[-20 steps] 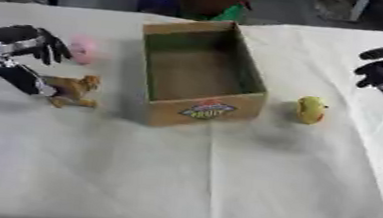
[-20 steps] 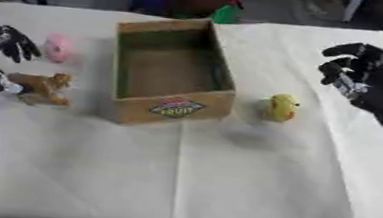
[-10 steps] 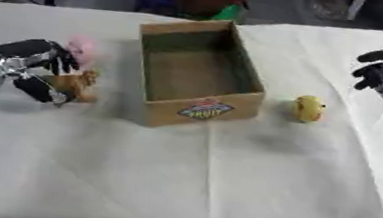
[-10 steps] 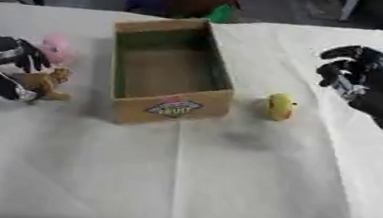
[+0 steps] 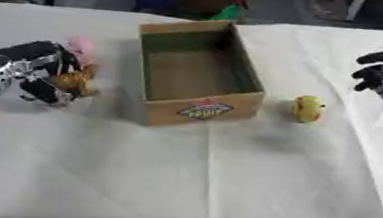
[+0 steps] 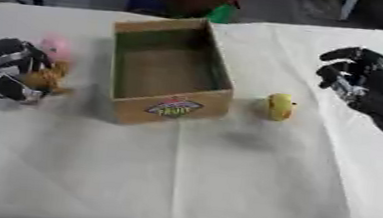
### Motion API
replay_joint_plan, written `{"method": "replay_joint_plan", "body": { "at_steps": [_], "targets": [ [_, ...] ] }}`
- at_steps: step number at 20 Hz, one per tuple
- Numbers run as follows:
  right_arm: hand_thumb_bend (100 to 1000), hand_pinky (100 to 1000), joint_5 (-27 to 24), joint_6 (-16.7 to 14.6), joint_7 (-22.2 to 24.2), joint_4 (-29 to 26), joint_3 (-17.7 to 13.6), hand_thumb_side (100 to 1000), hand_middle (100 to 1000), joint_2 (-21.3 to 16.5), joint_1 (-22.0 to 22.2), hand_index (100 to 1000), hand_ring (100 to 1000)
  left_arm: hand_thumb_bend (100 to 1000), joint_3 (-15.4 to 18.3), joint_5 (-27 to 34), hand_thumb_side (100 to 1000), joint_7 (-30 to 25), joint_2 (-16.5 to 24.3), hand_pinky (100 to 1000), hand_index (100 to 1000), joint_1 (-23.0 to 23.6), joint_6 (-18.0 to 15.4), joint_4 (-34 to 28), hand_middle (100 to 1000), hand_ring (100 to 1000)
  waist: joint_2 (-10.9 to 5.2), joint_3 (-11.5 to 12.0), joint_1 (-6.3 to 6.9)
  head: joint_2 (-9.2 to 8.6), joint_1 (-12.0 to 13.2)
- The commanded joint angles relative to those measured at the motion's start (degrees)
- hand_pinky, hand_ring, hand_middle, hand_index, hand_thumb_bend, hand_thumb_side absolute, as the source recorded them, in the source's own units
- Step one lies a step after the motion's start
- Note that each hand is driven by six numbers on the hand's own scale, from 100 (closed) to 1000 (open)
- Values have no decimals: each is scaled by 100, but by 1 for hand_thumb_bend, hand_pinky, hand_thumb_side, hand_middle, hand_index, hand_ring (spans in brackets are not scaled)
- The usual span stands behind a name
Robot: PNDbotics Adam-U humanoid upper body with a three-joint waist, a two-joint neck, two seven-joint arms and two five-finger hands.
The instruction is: Pick up objects on the table and place them in the box.
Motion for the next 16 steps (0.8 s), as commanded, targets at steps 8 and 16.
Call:
{"method": "replay_joint_plan", "body": {
  "at_steps": [8, 16],
  "targets": [
    [314, 583, 3, 13, 59, -10, 5, 306, 698, -104, -49, 707, 665, 152, 148, 462, 184, -189, 451, 607, 550, -882, 79, -996, 352, 437, -190, -64, 35, 21, 53],
    [313, 583, -3, 39, 214, -23, 141, 306, 698, 39, -208, 707, 664, 162, -105, 1, 182, 244, -449, 610, 556, -1625, -207, -245, 360, 452, -165, -494, 24, -31, 301]
  ]
}}
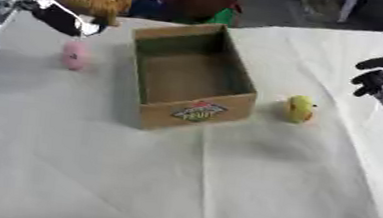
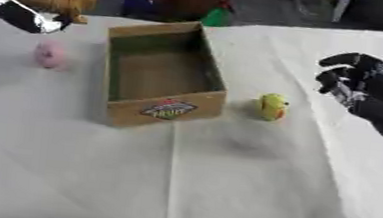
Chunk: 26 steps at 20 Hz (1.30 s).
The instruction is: Pick up objects on the table and place them in the box.
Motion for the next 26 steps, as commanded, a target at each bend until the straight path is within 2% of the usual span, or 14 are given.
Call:
{"method": "replay_joint_plan", "body": {
  "at_steps": [1, 4, 5, 8, 12, 16, 18, 19, 20, 21, 22, 23, 26],
  "targets": [
    [313, 583, -6, -3, 67, -60, 7, 306, 698, -51, -143, 707, 664, 162, -42, -249, 182, 179, -215, 610, 556, -273, -156, 261, 360, 452, -61, -41, -9, -37, 99],
    [313, 583, -10, 0, 77, -61, 12, 306, 698, -43, -155, 707, 664, 162, -47, -361, 182, 275, -285, 610, 556, -312, -261, 408, 360, 452, -57, -64, -11, -42, 111],
    [312, 584, -11, -2, 84, -67, 18, 307, 698, -18, -167, 707, 664, 161, -81, -362, 182, 304, -333, 609, 569, -336, -291, 455, 397, 463, -27, -106, -35, -76, 156],
    [311, 584, -7, 8, 133, -75, 63, 309, 698, 73, -223, 707, 664, 163, -138, -504, 184, 468, -675, 608, 582, -358, -286, 794, 409, 471, 31, -333, -59, -131, 295],
    [311, 584, 18, 10, 160, -60, 67, 311, 698, 125, -218, 707, 665, 157, -73, -733, 182, 809, -1241, 605, 589, -376, -400, 1333, 416, 479, 81, -398, -73, -160, 320],
    [309, 584, 42, 3, 170, -50, 63, 312, 698, 143, -220, 707, 665, 188, -107, -926, 187, 1029, -1484, 611, 619, -347, -592, 1718, 448, 501, 117, -419, -78, -164, 319],
    [309, 584, 49, 0, 170, -46, 59, 313, 697, 147, -218, 707, 665, 259, -134, -983, 192, 944, -1524, 629, 671, -323, -668, 1836, 501, 543, 132, -415, -76, -169, 316],
    [308, 584, 53, 0, 171, -43, 57, 312, 696, 149, -218, 707, 664, 380, -152, -1009, 200, 864, -1525, 655, 713, -311, -708, 1882, 559, 602, 137, -412, -74, -170, 313],
    [308, 584, 56, -1, 172, -41, 54, 312, 696, 151, -216, 707, 664, 415, -162, -1031, 205, 764, -1510, 666, 726, -304, -746, 1907, 584, 623, 142, -405, -72, -172, 308],
    [308, 584, 59, -2, 171, -39, 50, 313, 696, 148, -213, 707, 664, 539, -155, -1038, 230, 664, -1483, 702, 763, -302, -766, 1895, 660, 685, 145, -397, -69, -177, 300],
    [308, 584, 63, -2, 169, -36, 45, 312, 696, 144, -209, 707, 664, 569, -138, -1024, 236, 568, -1442, 708, 770, -302, -770, 1849, 677, 697, 147, -386, -65, -184, 293],
    [307, 584, 66, -3, 165, -32, 40, 312, 696, 138, -204, 707, 664, 665, -114, -995, 258, 479, -1393, 731, 792, -307, -752, 1777, 726, 733, 147, -373, -61, -189, 287],
    [307, 584, 71, -6, 159, -23, 27, 311, 695, 126, -196, 707, 664, 749, -64, -831, 301, 337, -1237, 757, 816, -313, -627, 1439, 768, 769, 144, -336, -49, -207, 271]
  ]
}}
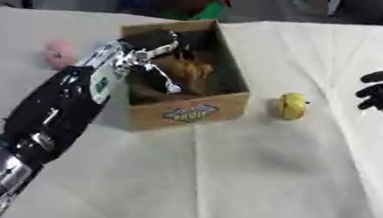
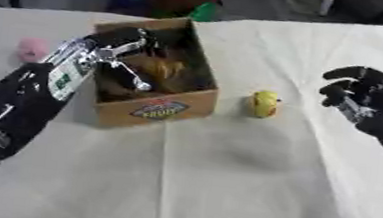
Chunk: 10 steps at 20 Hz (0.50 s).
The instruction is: Pick up objects on the table and place them in the box.
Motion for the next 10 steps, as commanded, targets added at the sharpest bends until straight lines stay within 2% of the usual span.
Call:
{"method": "replay_joint_plan", "body": {
  "at_steps": [1, 4, 5, 10],
  "targets": [
    [306, 584, 14, -19, 3, -36, -78, 310, 695, -121, -72, 707, 664, 765, 82, 193, 345, -124, 293, 769, 819, -112, 117, -431, 777, 779, -86, 25, -10, -65, -31],
    [305, 584, 17, -20, 3, -30, -87, 311, 695, -133, -61, 707, 664, 730, 166, 418, 318, -15, 499, 761, 811, -88, 260, -851, 758, 760, -90, 69, -7, -77, -56],
    [304, 584, 20, -22, 0, -27, -94, 311, 694, -141, -53, 707, 664, 701, 219, 500, 276, 58, 582, 753, 789, -83, 307, -997, 733, 738, -92, 87, -4, -79, -64],
    [303, 584, 37, -31, -31, 0, -138, 310, 693, -191, 0, 707, 664, 520, 642, 939, 209, 491, 1216, 720, 744, 42, 607, -1720, 646, 658, -107, 201, 30, -80, -141]
  ]
}}
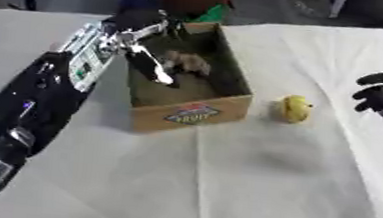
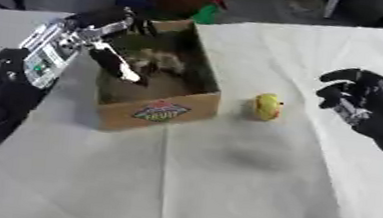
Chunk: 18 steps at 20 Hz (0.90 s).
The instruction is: Pick up objects on the table and place them in the box.
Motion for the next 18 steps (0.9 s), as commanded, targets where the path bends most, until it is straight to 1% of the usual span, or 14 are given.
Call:
{"method": "replay_joint_plan", "body": {
  "at_steps": [1, 4, 7, 8, 9, 11, 14, 18],
  "targets": [
    [302, 585, 33, -20, -23, -23, -97, 310, 693, -198, -40, 707, 664, 478, 342, 277, 199, 283, 576, 715, 740, 60, 226, -485, 639, 652, -110, 50, -3, -69, -66],
    [301, 585, 39, -20, -28, -12, -106, 309, 692, -206, -26, 707, 663, 431, 569, 319, 193, 535, 905, 705, 739, 251, 492, -375, 631, 643, -117, 97, 12, -81, -73],
    [299, 585, 41, -22, -17, -10, -100, 308, 690, -207, -31, 707, 664, 415, 670, 204, 196, 746, 1012, 700, 741, 355, 774, -10, 628, 639, -117, 115, 13, -96, -82],
    [299, 585, 39, -24, -13, -11, -99, 308, 690, -205, -35, 707, 664, 414, 682, 149, 143, 786, 1015, 698, 740, 372, 874, 139, 628, 638, -116, 115, 9, -97, -83],
    [298, 585, 37, -26, -10, -12, -99, 308, 690, -203, -39, 707, 664, 405, 683, 95, 196, 825, 1003, 697, 739, 367, 975, 296, 627, 637, -115, 113, 3, -97, -82],
    [297, 585, 35, -30, -6, -12, -98, 308, 689, -201, -37, 708, 664, 405, 670, -5, 197, 898, 960, 696, 739, 339, 1124, 594, 628, 637, -114, 107, -10, -95, -79],
    [295, 586, 35, -37, 0, -8, -97, 309, 689, -193, -33, 708, 664, 405, 679, -150, 199, 946, 869, 695, 739, 293, 1190, 1061, 626, 633, -114, 92, -32, -87, -75],
    [293, 586, 33, -42, 11, -4, -94, 309, 688, -183, -30, 708, 664, 400, 743, -438, 201, 1028, 797, 698, 740, 226, 1152, 1617, 626, 633, -113, 71, -49, -75, -79]
  ]
}}
